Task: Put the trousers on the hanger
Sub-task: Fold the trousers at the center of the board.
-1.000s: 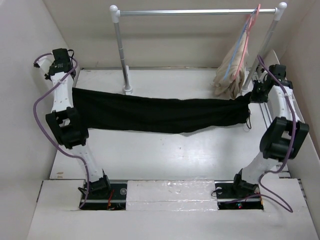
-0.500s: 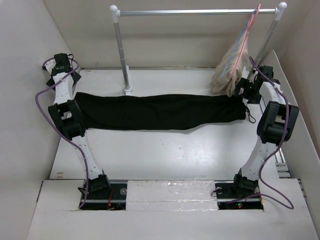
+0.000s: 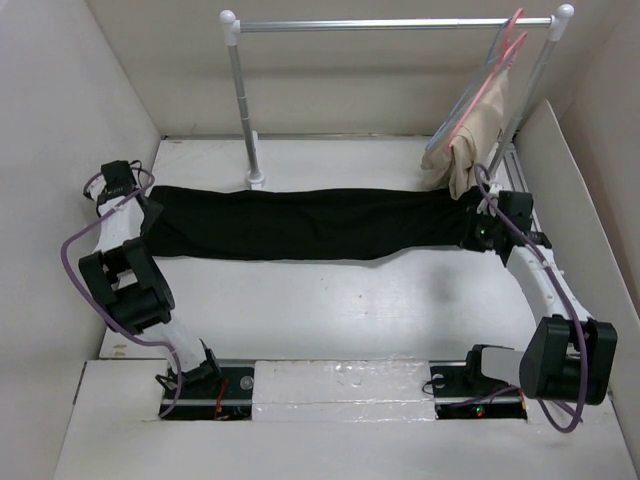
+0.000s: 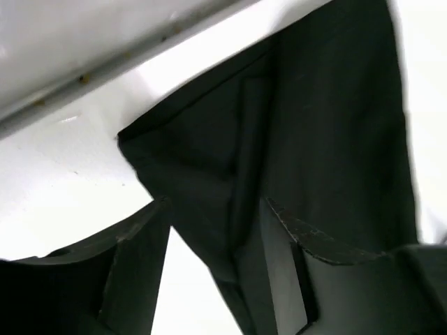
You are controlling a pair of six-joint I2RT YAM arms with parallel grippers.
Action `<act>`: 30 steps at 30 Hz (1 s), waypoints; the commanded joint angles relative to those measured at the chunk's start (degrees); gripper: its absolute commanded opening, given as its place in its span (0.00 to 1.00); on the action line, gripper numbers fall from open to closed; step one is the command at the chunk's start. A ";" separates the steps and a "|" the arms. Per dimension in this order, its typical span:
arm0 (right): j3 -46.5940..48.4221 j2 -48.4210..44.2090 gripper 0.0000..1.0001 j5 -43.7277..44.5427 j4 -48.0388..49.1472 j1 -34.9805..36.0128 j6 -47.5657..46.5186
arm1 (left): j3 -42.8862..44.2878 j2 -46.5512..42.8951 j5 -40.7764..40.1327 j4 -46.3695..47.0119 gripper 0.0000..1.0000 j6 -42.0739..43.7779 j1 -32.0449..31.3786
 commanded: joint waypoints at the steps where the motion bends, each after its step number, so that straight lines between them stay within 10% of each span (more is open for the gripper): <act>1: -6.89 -2.44 0.07 -6.90 3.71 1.16 -0.28 | -5.13 -1.12 7.54 5.14 0.48 1.93 1.74; 5: -10.23 -3.06 0.36 -10.59 3.45 3.35 -3.44 | -6.20 -1.30 8.25 6.46 0.23 2.55 1.74; 30: -11.74 -5.78 0.38 -10.16 -0.77 8.63 -9.95 | 8.57 16.54 6.85 5.50 0.20 0.44 1.74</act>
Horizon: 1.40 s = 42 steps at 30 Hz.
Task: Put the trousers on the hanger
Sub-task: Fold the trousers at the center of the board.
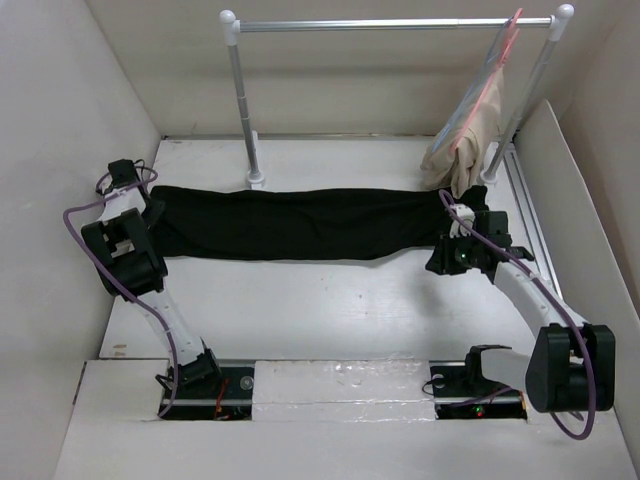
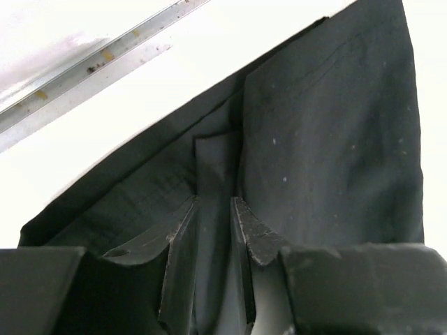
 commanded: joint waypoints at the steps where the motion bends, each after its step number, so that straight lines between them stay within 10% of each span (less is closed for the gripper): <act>1: 1.95 -1.59 0.38 -0.35 -0.55 0.76 -0.77 | 2.71 0.98 -0.87 -1.37 0.20 -0.56 -0.01; 12: 3.80 -3.08 0.38 0.97 -2.67 0.76 -1.04 | 4.64 3.18 -2.97 -3.12 0.00 -1.97 -0.01; 30: 3.09 -2.47 0.38 -1.23 -2.05 2.42 -2.27 | -8.19 -15.44 -12.82 -1.19 0.00 -3.90 -0.01; 42: 7.39 -1.59 0.50 0.18 -6.79 0.85 -2.62 | -10.13 -9.84 -20.02 -6.28 0.00 -7.50 -0.01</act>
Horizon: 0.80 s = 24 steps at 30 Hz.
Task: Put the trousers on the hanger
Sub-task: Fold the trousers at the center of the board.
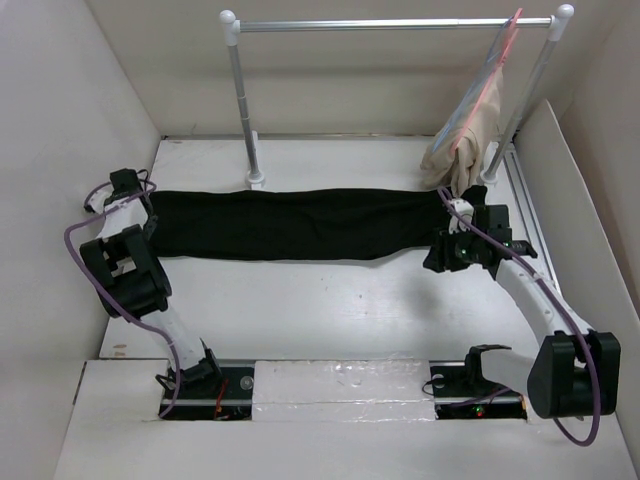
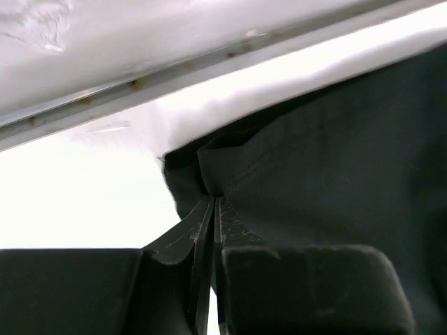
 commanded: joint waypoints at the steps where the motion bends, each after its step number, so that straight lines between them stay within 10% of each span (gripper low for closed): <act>1: 3.77 -0.45 0.52 -0.17 -1.50 -0.84 -0.59 | 0.37 2.56 -5.20 -3.07 0.00 -2.15 0.31; 8: 5.09 -0.63 0.75 -0.86 -2.65 -7.59 2.57 | -1.90 -3.21 -2.69 -2.22 0.69 -1.72 0.84; 15: 1.94 6.31 0.82 -4.14 10.58 -15.51 19.50 | -18.23 -18.07 8.49 4.39 0.70 -1.27 -1.36; 24: 7.89 22.64 0.78 9.31 23.63 -17.62 30.61 | -18.70 -9.31 14.12 8.78 0.68 -0.92 0.31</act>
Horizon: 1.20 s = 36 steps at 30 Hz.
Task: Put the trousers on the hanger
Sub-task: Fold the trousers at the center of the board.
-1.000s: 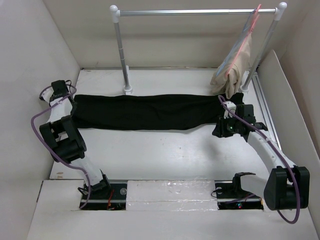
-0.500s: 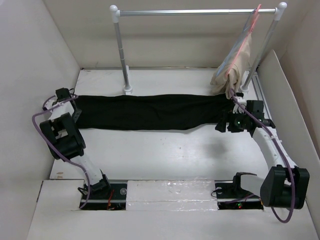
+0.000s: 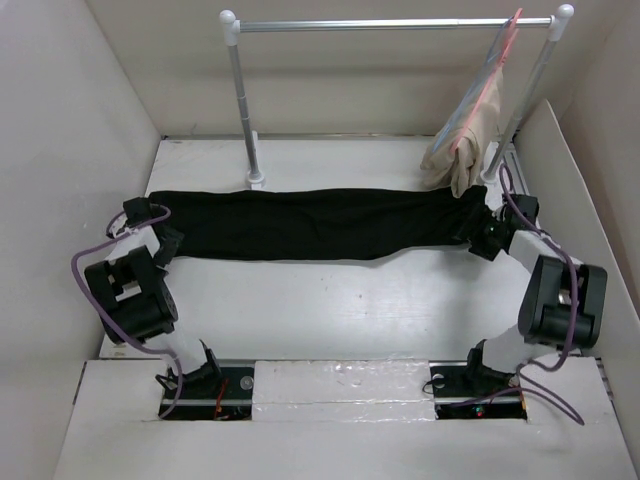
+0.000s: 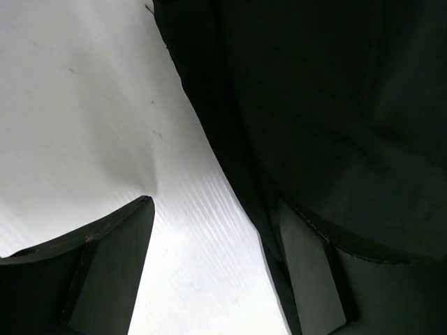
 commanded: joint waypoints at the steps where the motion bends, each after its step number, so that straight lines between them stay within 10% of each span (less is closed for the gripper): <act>1: 4.78 7.26 0.75 6.36 6.60 0.13 5.68 | 0.82 2.83 3.15 2.84 0.67 0.26 1.99; 4: 3.47 10.80 0.56 5.76 8.44 -0.49 8.40 | 1.87 6.00 3.60 3.28 0.58 -0.80 2.62; 6: 2.33 11.16 0.20 6.47 10.12 -0.49 9.37 | 2.83 7.23 4.03 4.33 0.36 -0.89 2.62; 10: 1.53 8.88 0.00 10.59 6.17 -1.19 6.13 | 7.23 8.73 2.72 3.11 0.00 -0.72 2.62; 30: -17.81 -33.21 0.00 4.02 -23.36 -23.94 -16.35 | 5.59 4.44 -15.21 -5.51 0.00 1.75 7.19; 32: -17.19 -35.33 0.10 1.90 -27.06 -24.31 -17.08 | 2.75 1.18 -15.30 -5.60 0.00 1.22 7.19; 36: -14.57 -34.55 0.74 1.46 -28.20 -23.53 -18.13 | 2.22 -3.30 -15.04 -8.40 0.27 -0.18 7.19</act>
